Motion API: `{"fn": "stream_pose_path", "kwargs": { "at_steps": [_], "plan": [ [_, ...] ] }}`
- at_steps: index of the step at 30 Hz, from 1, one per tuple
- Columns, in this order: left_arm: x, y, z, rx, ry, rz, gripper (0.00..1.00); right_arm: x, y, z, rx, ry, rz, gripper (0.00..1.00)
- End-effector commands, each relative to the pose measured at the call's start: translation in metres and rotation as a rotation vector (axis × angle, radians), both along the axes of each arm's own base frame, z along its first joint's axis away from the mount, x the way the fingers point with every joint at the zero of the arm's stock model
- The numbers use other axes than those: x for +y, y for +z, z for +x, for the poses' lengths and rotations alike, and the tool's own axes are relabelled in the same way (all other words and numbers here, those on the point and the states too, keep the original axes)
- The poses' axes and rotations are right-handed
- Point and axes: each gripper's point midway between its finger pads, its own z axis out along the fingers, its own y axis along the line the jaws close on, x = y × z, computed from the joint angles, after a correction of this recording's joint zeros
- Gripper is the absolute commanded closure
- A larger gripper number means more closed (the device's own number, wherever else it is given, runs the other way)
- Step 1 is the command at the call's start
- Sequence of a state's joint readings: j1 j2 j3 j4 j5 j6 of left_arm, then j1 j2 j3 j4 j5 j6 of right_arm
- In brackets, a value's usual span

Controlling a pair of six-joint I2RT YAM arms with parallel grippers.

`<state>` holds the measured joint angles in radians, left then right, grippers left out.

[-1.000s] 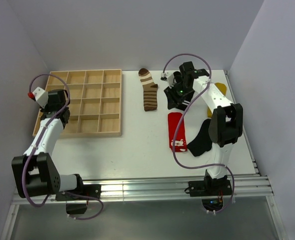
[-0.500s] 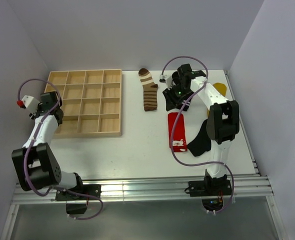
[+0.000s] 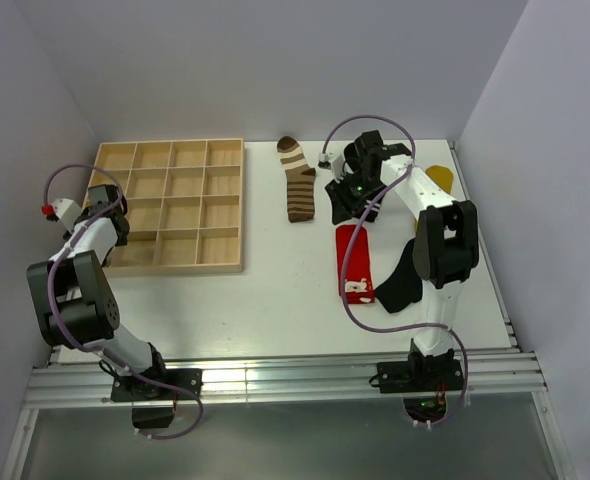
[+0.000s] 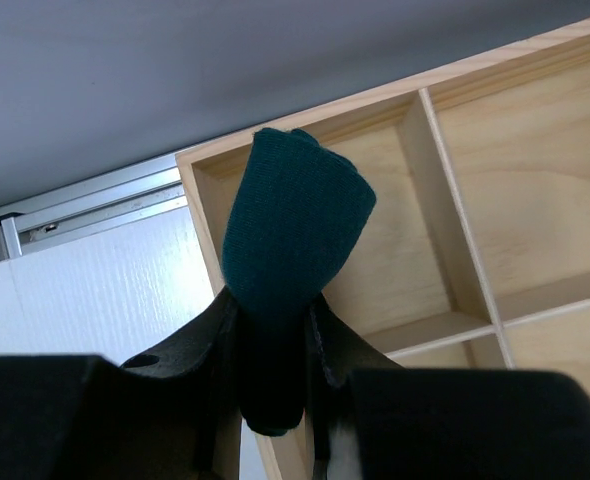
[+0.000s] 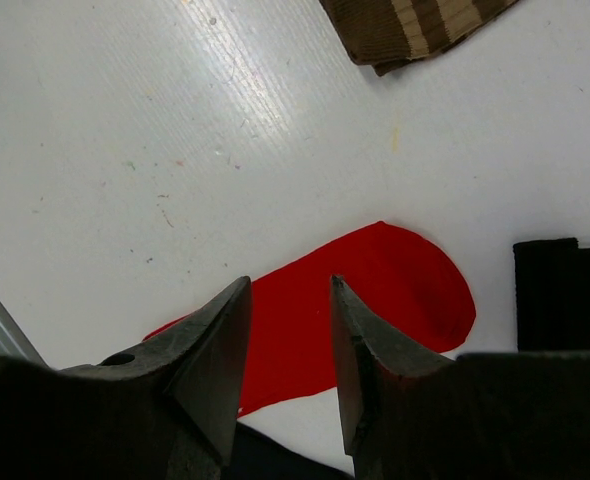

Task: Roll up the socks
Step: Place the sock in the storage box.

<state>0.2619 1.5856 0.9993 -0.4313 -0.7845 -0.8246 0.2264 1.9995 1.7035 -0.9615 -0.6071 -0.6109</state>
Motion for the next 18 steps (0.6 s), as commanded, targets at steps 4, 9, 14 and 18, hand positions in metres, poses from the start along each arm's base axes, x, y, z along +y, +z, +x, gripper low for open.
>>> {"fn": "stream_pose_path", "kwargs": {
  "at_steps": [4, 9, 14, 18],
  "plan": [
    [0.013, -0.003, 0.011, 0.012, 0.009, 0.017, 1.00, 0.001, 0.025, 0.004, -0.061, 0.012, 0.022, 0.56],
    [0.017, -0.020, 0.021, 0.035, -0.030, -0.032, 1.00, 0.001, 0.025, 0.002, -0.055, 0.007, 0.020, 0.56],
    [0.012, -0.035, 0.026, 0.062, -0.047, -0.092, 1.00, -0.003, 0.020, -0.002, -0.043, -0.001, 0.006, 0.56],
    [0.004, -0.044, 0.035, 0.051, -0.079, -0.154, 1.00, -0.004, 0.023, -0.005, -0.054, -0.002, 0.001, 0.56]
  ]
}}
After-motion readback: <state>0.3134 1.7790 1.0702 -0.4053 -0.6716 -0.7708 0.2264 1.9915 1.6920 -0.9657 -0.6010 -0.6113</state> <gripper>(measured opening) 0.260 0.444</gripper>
